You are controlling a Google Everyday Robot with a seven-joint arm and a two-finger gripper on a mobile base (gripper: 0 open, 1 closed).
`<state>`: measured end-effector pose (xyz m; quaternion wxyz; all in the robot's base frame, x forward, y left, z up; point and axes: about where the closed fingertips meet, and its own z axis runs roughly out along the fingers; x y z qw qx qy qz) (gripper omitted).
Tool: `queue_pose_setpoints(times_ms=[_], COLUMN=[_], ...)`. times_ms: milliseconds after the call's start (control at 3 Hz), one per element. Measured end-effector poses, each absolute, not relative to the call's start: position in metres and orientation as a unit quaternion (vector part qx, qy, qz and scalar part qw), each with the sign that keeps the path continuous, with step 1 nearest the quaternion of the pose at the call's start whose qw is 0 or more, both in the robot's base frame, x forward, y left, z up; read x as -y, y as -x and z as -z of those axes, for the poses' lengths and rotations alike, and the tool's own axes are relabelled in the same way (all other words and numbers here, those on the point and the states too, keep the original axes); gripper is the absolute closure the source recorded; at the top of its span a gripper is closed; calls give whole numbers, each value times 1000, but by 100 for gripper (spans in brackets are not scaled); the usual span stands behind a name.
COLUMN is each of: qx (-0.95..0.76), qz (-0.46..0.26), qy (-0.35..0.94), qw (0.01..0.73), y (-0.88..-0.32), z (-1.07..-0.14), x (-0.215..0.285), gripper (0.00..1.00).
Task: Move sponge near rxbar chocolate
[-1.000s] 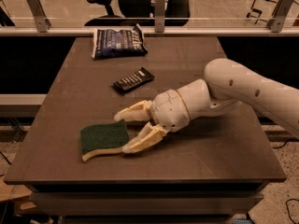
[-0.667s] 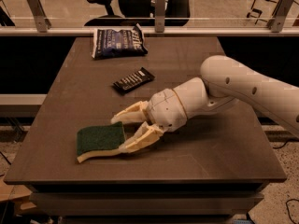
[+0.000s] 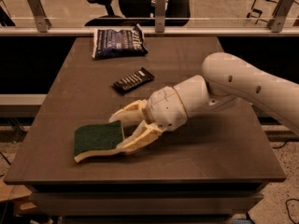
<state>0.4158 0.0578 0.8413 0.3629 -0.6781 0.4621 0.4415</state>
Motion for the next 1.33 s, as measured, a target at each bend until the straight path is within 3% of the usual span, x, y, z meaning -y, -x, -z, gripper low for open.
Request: queue_pose_setpoints(times_ms=[1333], qx=[-499], qz=[-389], qy=[669], qw=[391], y=[-462], z=[-915], x=[-3], gripper=[100])
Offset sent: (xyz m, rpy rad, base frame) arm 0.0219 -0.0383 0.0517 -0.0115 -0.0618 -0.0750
